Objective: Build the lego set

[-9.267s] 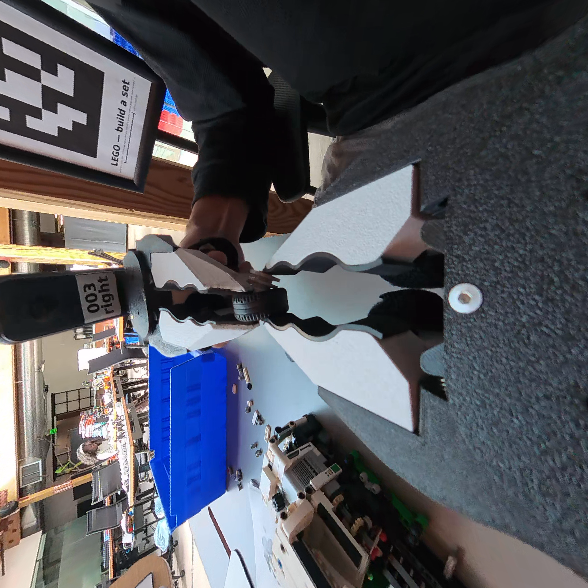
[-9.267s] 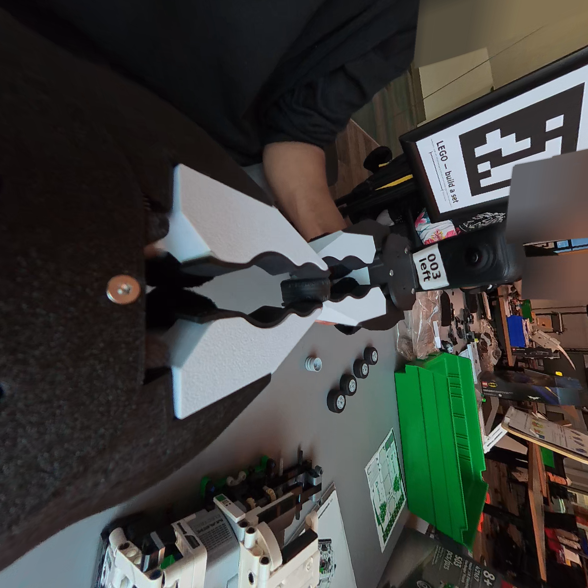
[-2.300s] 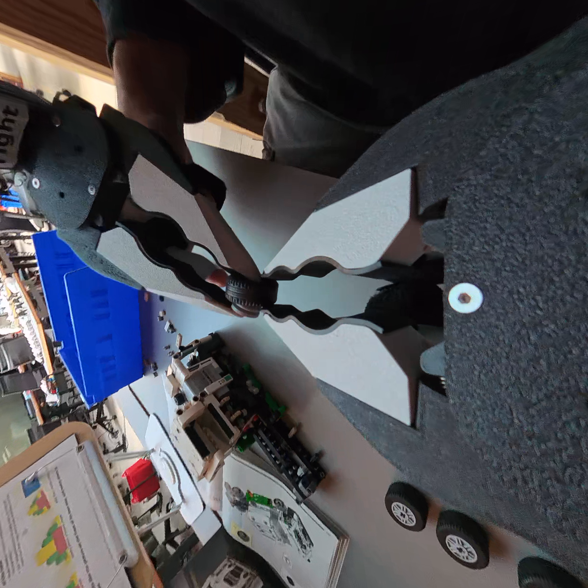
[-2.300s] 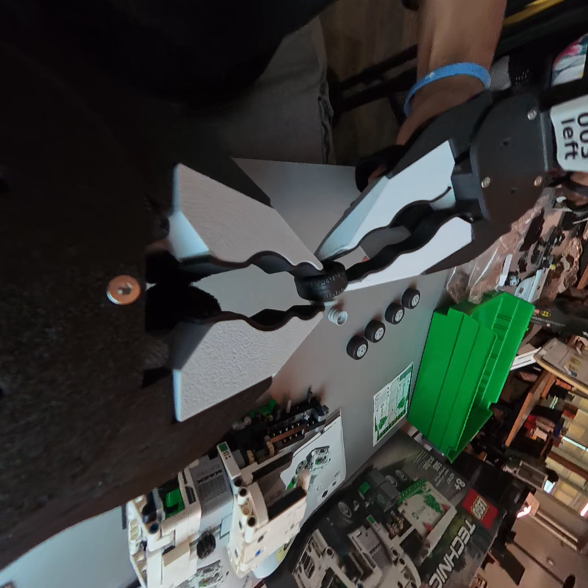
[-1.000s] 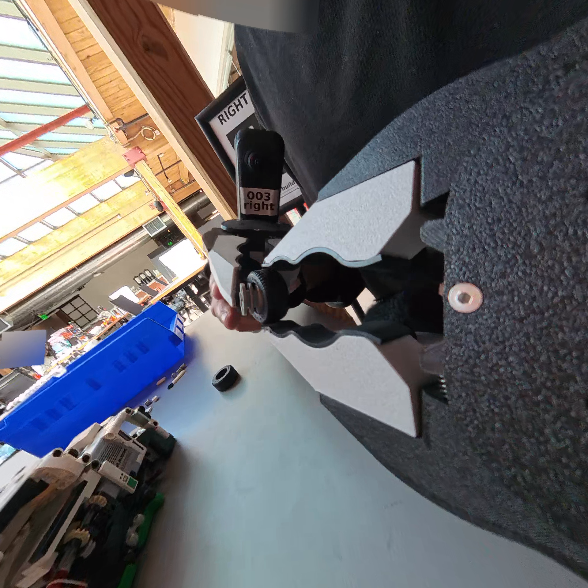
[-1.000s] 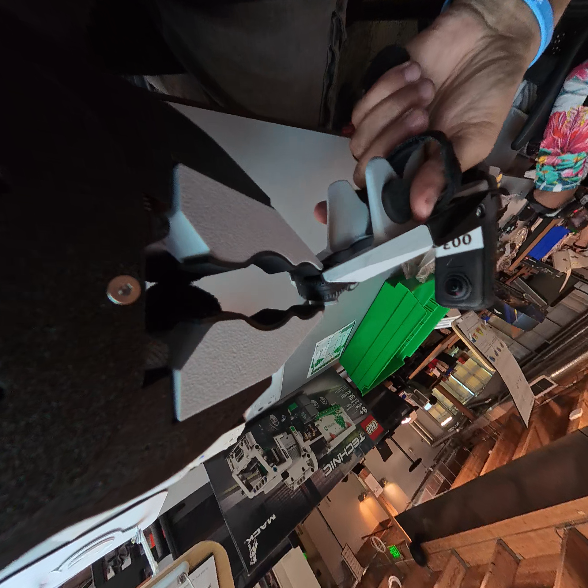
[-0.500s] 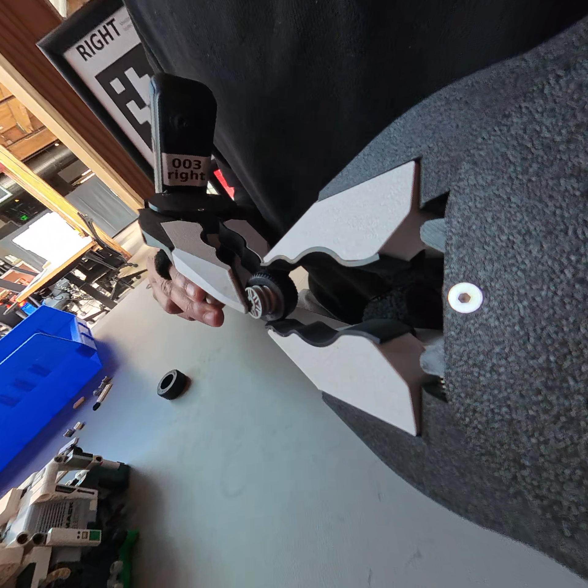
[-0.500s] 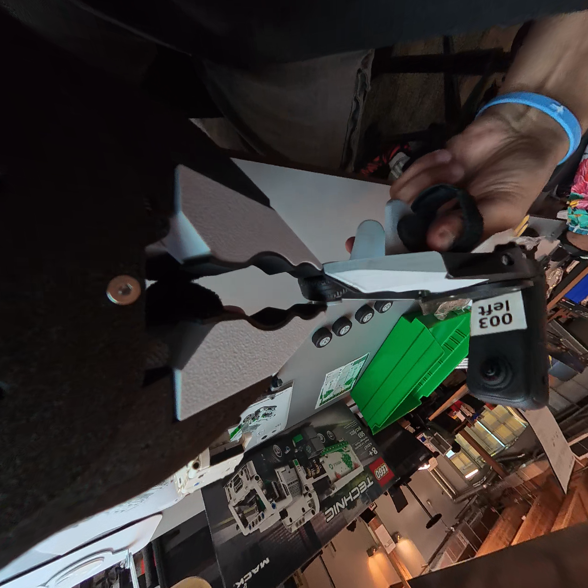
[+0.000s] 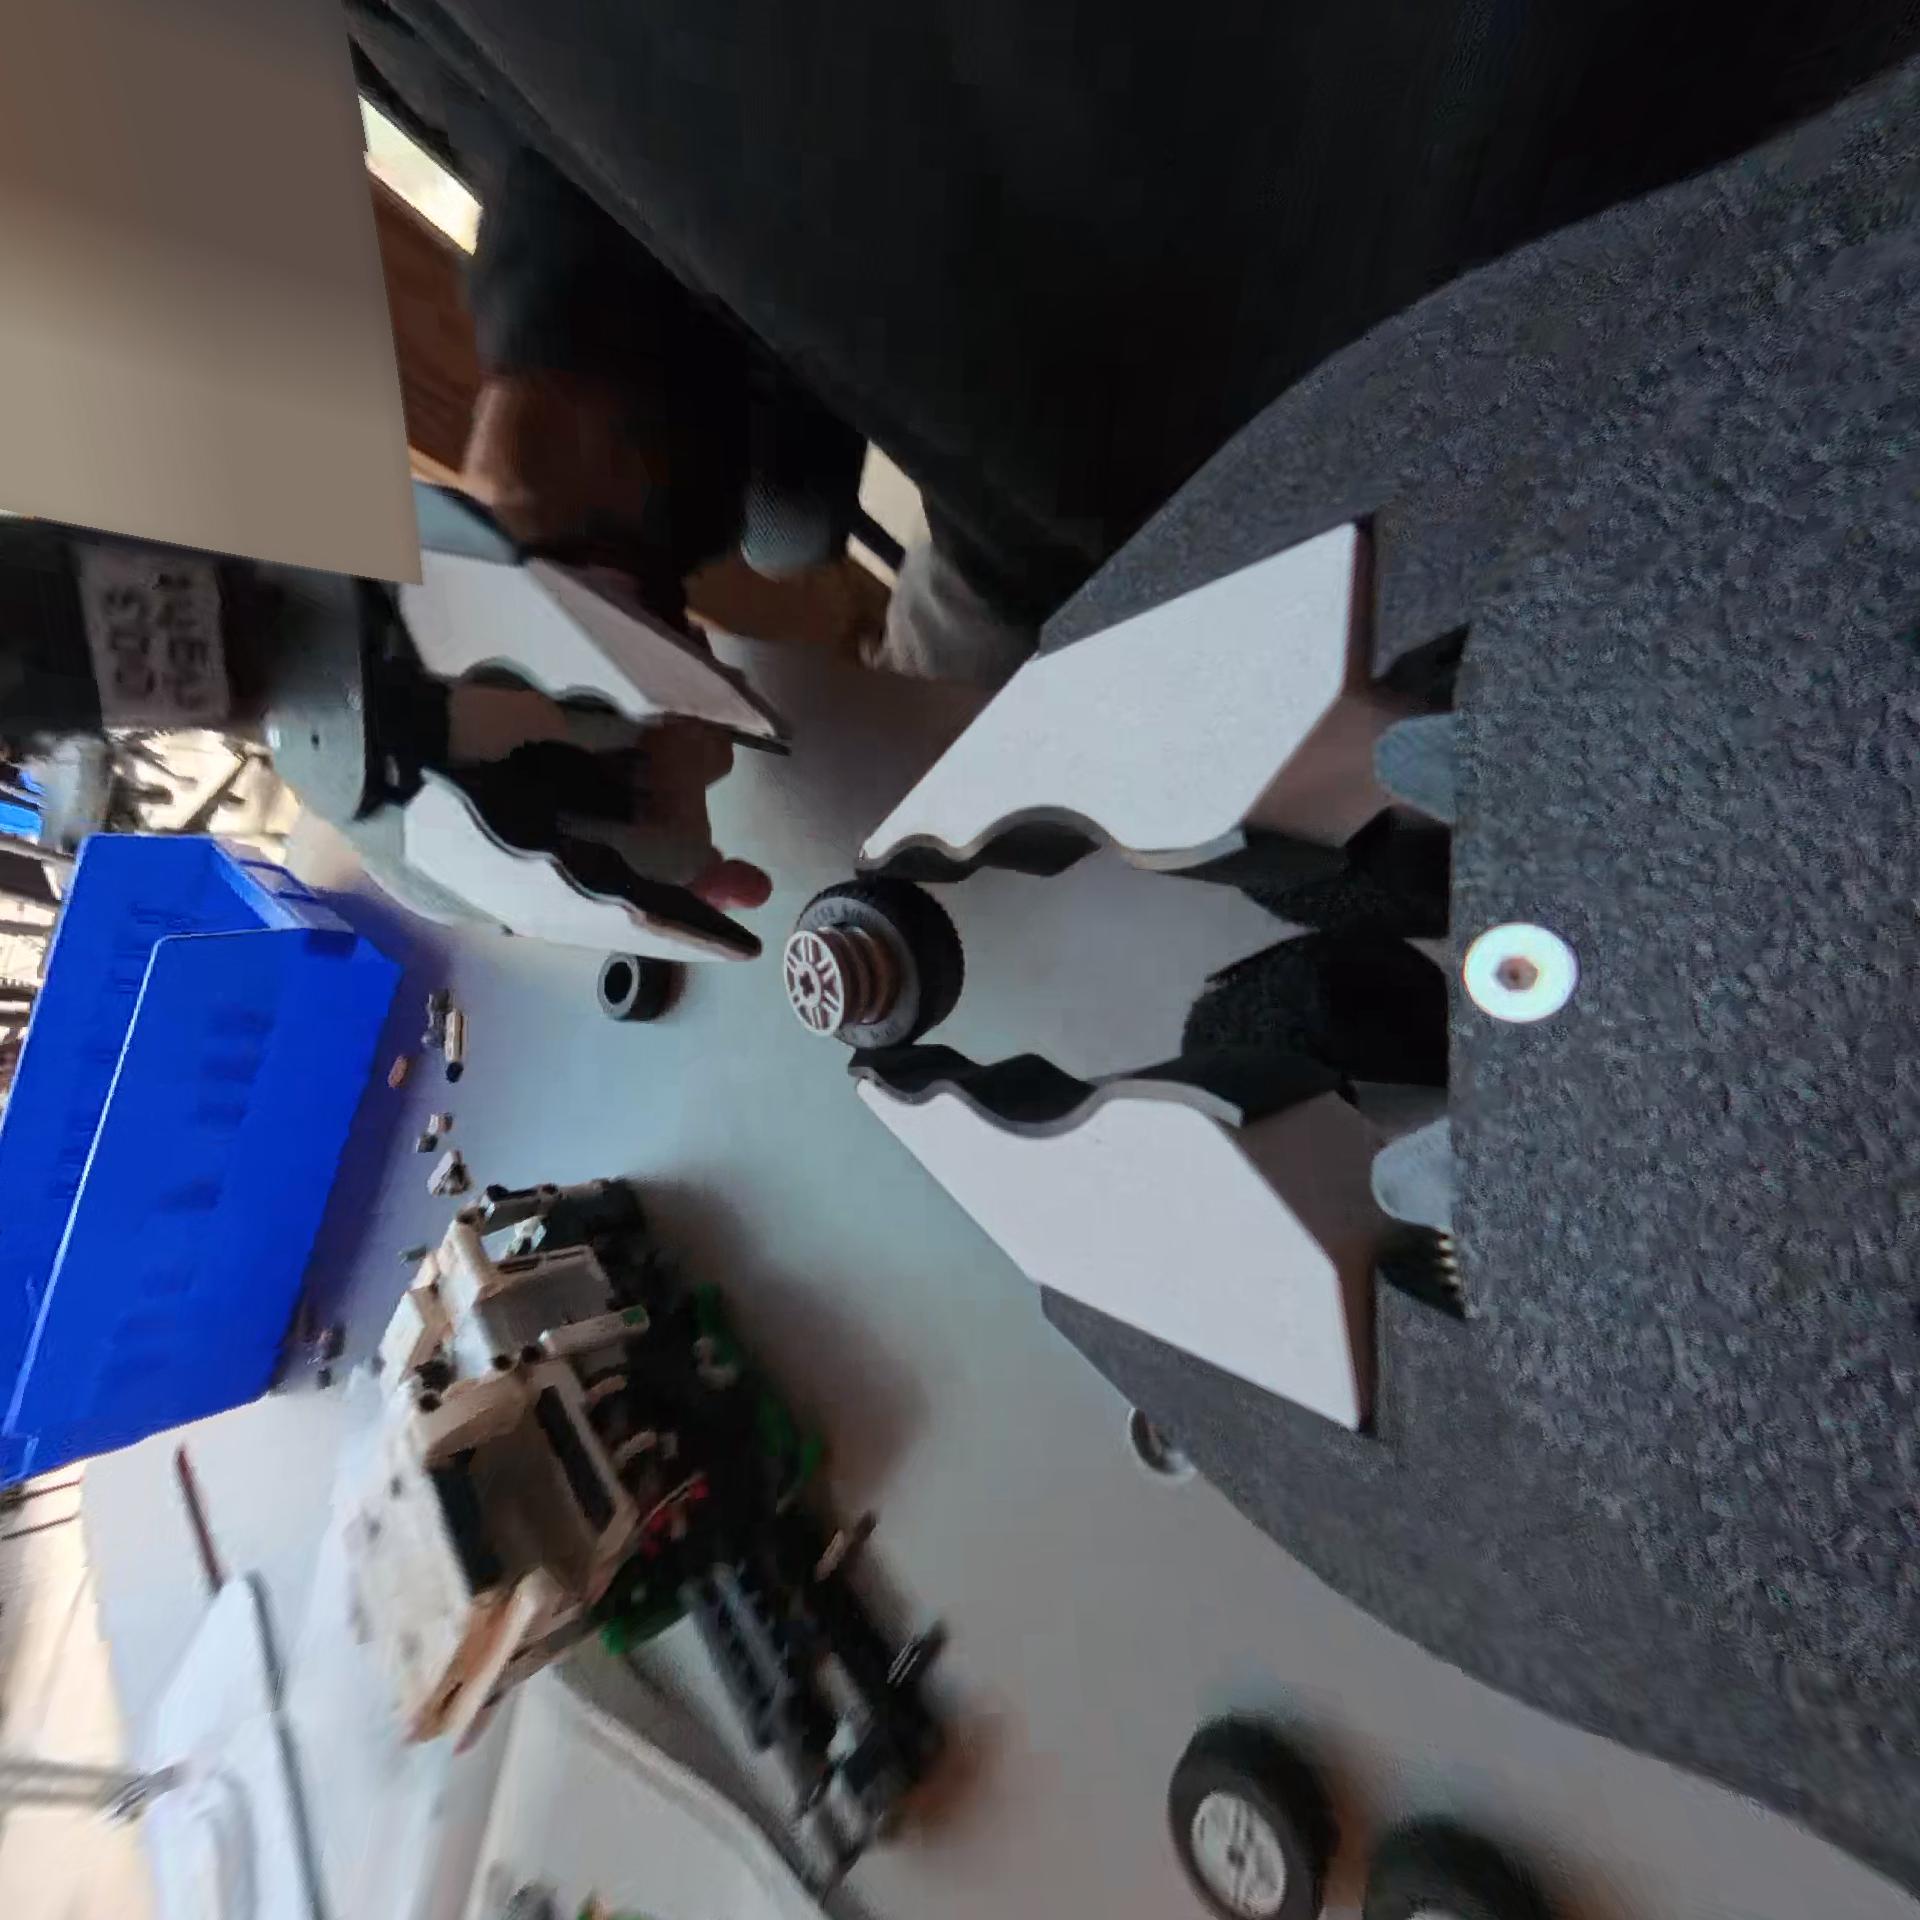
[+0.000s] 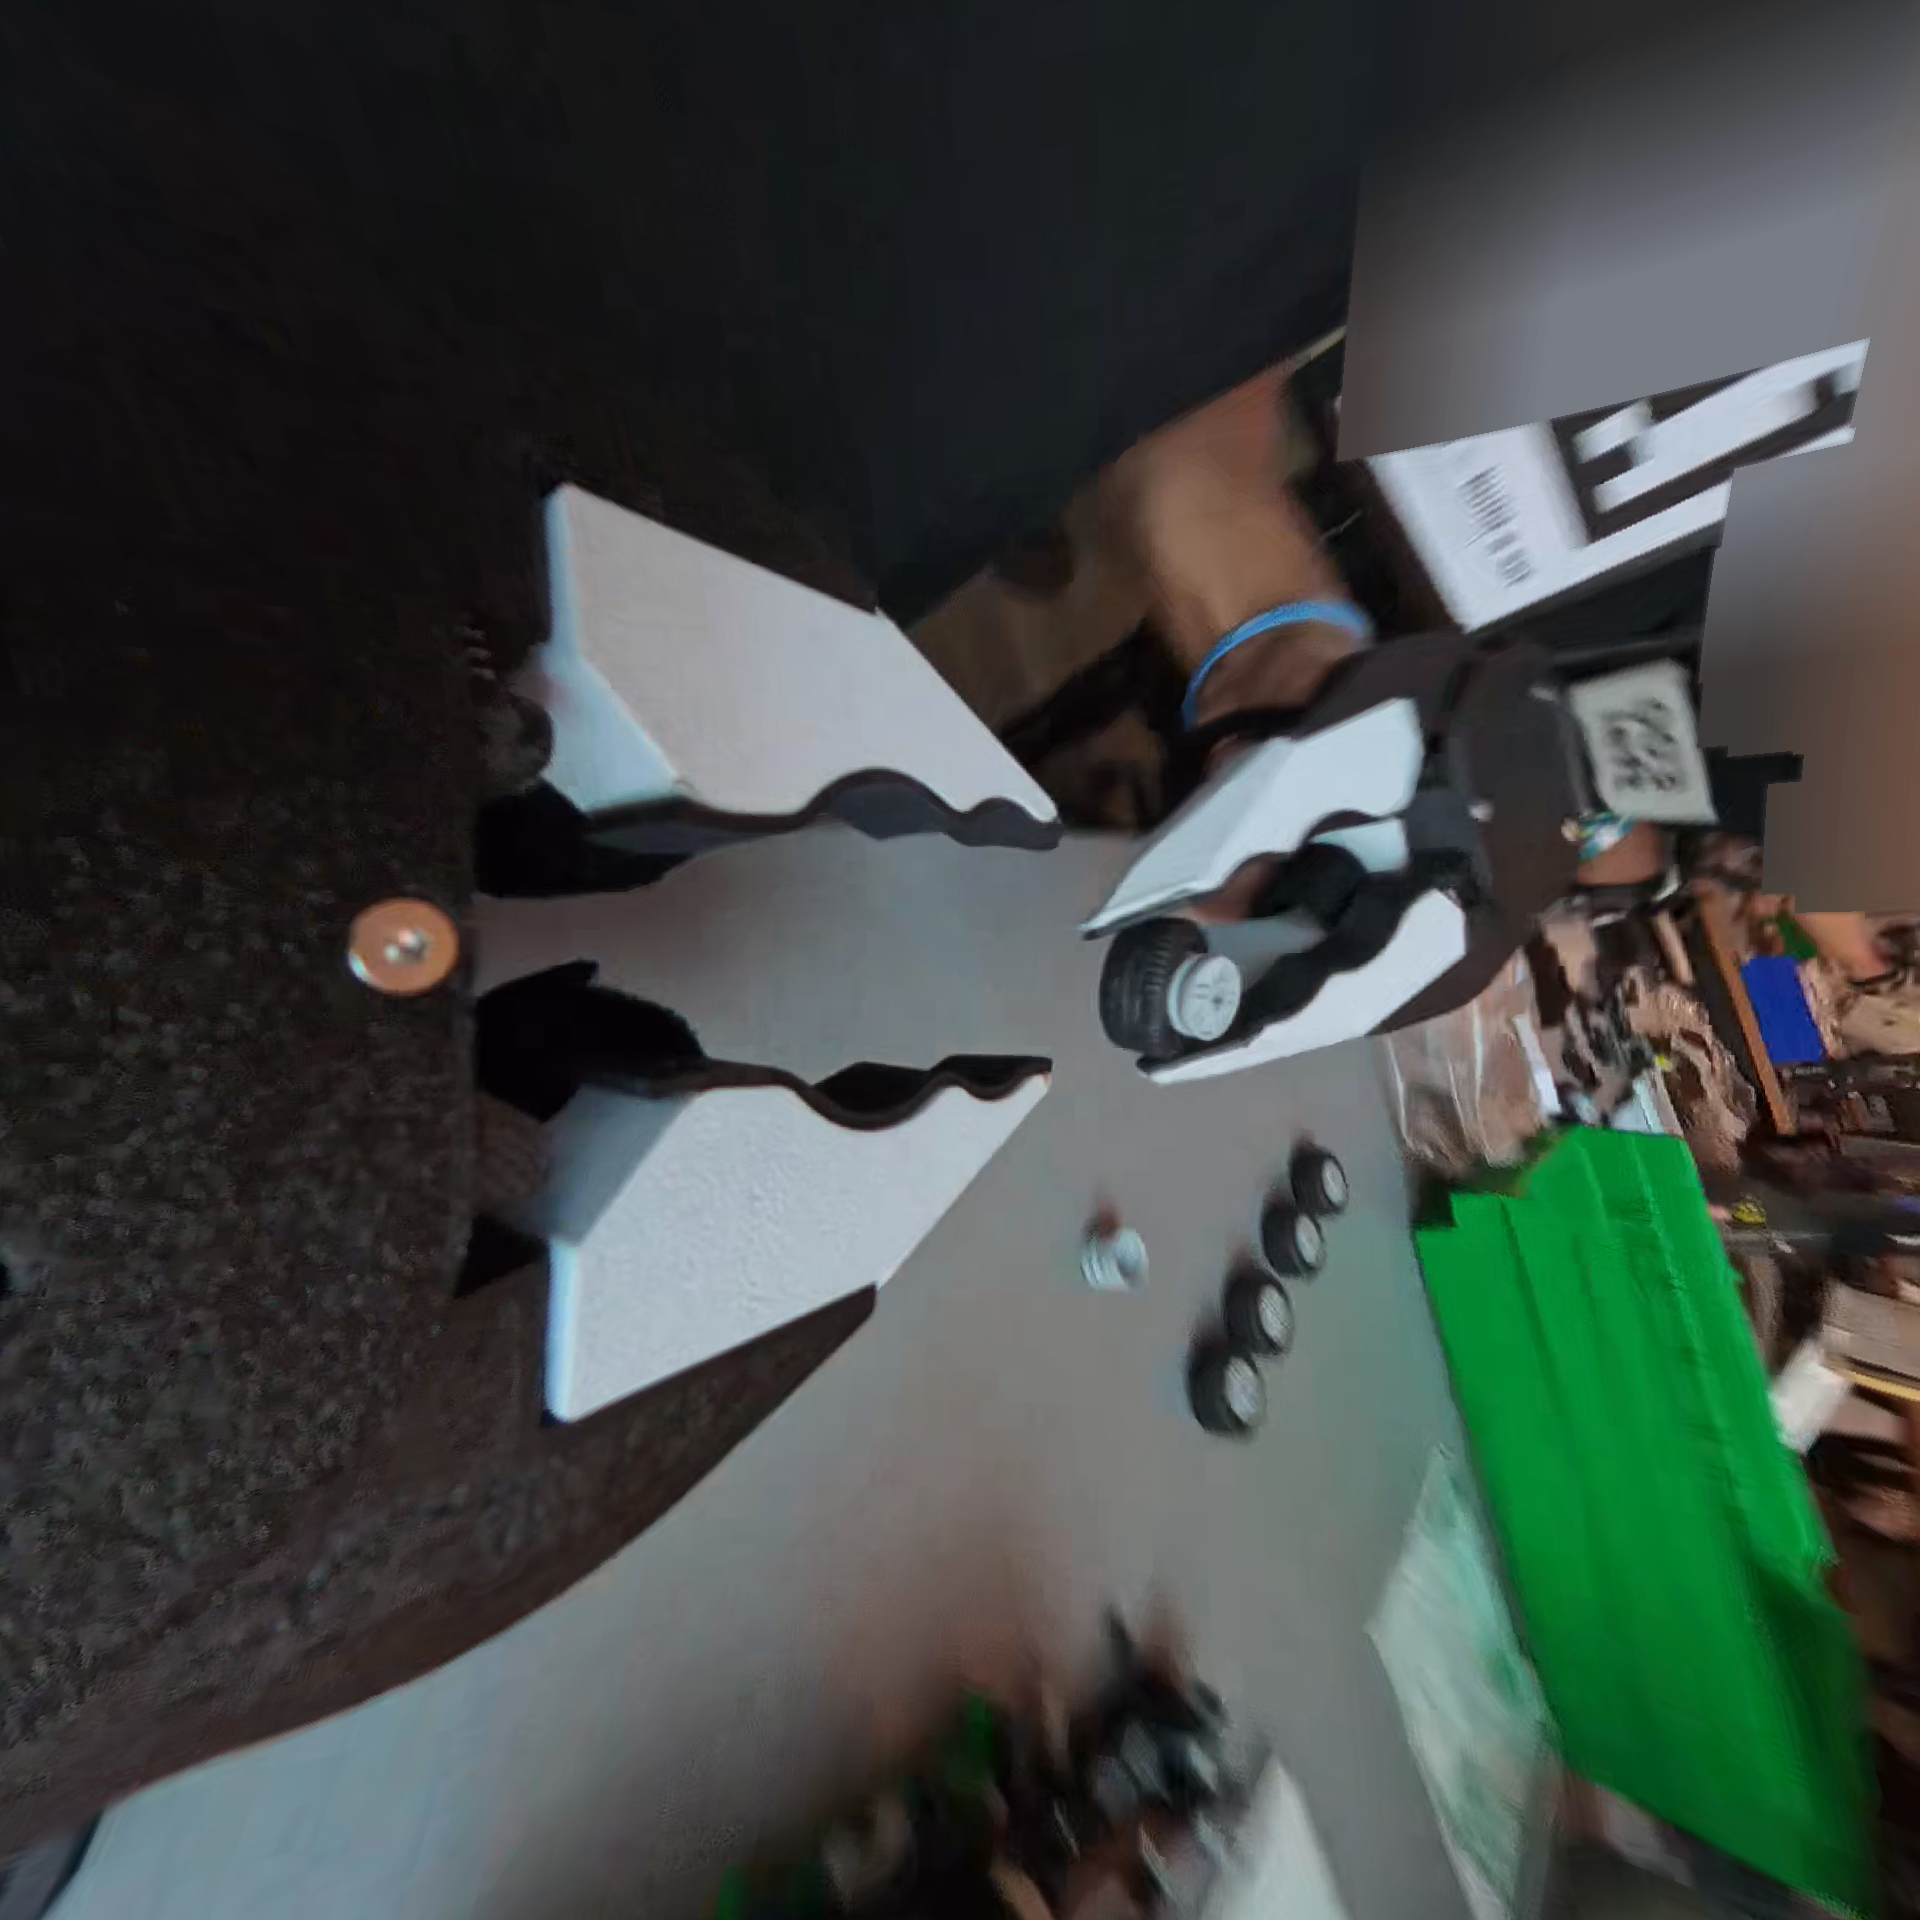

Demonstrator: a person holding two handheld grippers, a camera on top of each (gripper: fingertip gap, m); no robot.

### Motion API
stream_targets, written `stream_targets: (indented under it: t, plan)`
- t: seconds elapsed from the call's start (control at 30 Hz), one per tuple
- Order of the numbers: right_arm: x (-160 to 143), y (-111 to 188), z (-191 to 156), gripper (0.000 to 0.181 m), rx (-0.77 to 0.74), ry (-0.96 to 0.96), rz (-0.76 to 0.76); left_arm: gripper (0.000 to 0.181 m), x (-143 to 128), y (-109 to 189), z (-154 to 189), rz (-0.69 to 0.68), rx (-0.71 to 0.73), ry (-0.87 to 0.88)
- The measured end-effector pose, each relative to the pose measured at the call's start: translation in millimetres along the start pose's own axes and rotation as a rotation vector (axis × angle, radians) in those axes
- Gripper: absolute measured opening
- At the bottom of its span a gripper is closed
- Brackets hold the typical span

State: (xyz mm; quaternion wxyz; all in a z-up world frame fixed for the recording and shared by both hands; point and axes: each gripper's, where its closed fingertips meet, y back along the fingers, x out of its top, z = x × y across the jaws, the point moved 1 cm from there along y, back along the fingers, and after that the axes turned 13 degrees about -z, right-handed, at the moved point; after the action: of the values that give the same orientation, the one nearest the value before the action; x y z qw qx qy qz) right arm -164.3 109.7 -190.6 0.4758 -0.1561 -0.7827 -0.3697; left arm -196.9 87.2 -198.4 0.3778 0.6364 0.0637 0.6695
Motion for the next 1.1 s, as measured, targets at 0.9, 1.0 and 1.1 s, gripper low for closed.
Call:
stream_targets:
  t: [0.9,1.0,1.1]
  plan:
    - [0,-25,-3,0.021,0.488,-0.666,0.087,0.031,3,-19,9,-0.059,0.490,-0.543]
    - [3,-21,2,0.021,0.393,-0.545,0.109,0.030,0,-19,6,-0.022,0.356,-0.329]
    - [13,-11,-3,0.021,0.317,-0.354,0.138,0.031,-4,-6,6,0.095,0.085,0.014]
